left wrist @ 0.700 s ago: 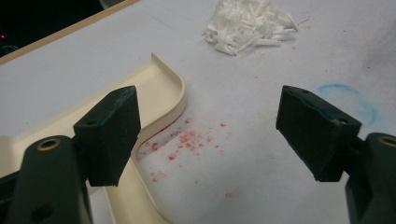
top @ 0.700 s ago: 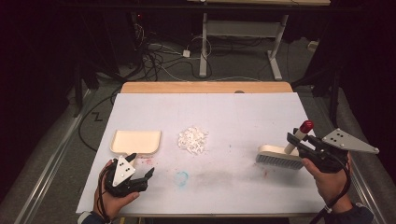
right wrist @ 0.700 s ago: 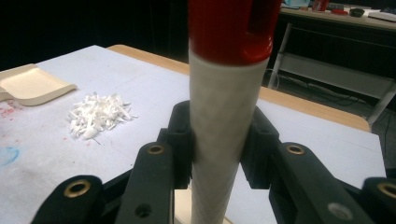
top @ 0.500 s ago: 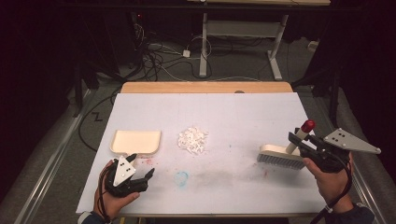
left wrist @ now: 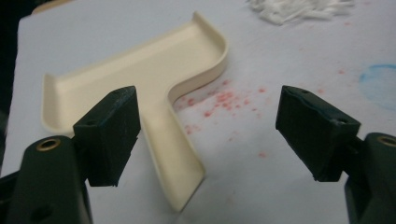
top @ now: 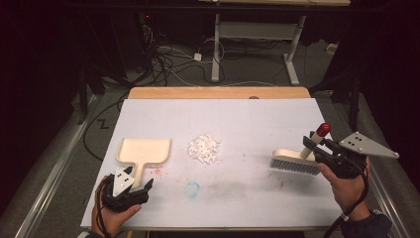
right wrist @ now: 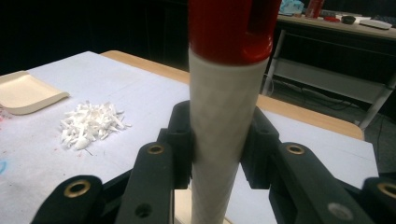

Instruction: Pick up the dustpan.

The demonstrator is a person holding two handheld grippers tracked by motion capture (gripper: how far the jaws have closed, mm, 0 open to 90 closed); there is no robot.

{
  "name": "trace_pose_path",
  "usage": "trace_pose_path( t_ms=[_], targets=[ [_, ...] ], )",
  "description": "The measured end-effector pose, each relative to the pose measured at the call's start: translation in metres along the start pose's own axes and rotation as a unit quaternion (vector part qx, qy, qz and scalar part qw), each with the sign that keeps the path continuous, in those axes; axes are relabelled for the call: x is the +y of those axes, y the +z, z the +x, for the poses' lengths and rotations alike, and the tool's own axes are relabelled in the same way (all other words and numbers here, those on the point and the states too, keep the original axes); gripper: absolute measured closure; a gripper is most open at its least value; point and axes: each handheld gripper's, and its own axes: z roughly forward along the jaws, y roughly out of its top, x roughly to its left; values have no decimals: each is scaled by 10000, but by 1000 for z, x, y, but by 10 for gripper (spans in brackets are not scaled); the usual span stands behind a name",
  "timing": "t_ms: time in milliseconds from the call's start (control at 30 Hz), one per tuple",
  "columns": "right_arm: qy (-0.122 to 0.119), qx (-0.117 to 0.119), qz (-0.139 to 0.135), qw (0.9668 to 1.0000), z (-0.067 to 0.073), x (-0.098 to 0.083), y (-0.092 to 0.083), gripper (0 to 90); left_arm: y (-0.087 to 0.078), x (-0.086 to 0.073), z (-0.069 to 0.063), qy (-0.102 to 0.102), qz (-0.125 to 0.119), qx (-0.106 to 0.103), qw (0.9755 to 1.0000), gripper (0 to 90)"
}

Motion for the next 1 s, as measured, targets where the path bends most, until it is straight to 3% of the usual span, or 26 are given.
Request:
trace_pose_path(
  t_ms=[67,133,167,200,333,467,533,833,1000],
  targets=[
    [-23,10,-6,10000,1,0,1,697,5,-1,4,-266,217,52,9994,211],
    [-45,9,2,10000,1,1,2,696,8,-1,5,-351,324,59,9988,211],
    [-48,30,1,10000,0,1,3,696,13,-1,8,-571,517,57,9970,211],
    [-44,23,6,10000,0,1,3,696,13,-1,8,-571,517,57,9970,212],
    [-48,-6,-4,10000,1,1,4,696,32,7,15,-844,872,215,9924,232],
    [-71,-10,-1,10000,2,1,4,696,45,9,24,-1094,986,228,9888,329],
    [-67,2,4,10000,3,1,4,696,48,10,29,-1235,951,103,9877,369],
    [-68,12,41,10000,3,-1,4,697,57,16,33,-1226,936,146,9879,584],
    [-64,44,55,10000,3,-1,5,696,58,21,35,-1027,1069,28,9889,632]
  ],
)
